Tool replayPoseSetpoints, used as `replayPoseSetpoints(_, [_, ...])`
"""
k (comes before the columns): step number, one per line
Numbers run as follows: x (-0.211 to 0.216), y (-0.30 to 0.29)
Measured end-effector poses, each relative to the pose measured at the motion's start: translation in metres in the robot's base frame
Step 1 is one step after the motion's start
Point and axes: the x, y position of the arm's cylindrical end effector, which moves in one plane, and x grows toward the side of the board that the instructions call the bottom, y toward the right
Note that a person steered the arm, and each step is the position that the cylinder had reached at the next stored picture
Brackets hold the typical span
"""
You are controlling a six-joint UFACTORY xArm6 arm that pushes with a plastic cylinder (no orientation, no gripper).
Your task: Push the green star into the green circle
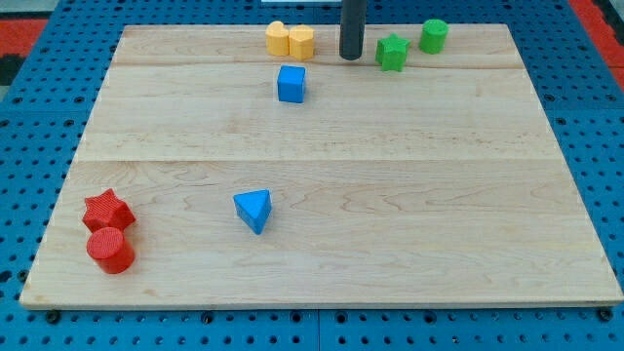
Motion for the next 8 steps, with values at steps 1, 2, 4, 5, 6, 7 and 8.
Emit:
replayPoseSetpoints(1, [-0.001, 0.0])
replayPoseSetpoints(2, [-0.001, 0.0])
replayPoseSetpoints(4, [0.009, 0.004])
replayPoseSetpoints(5, [0.035, 0.008])
replayPoseSetpoints(6, [0.042, 0.011])
replayPoseSetpoints(7, [0.03, 0.025])
replayPoseSetpoints(8, [0.019, 0.097])
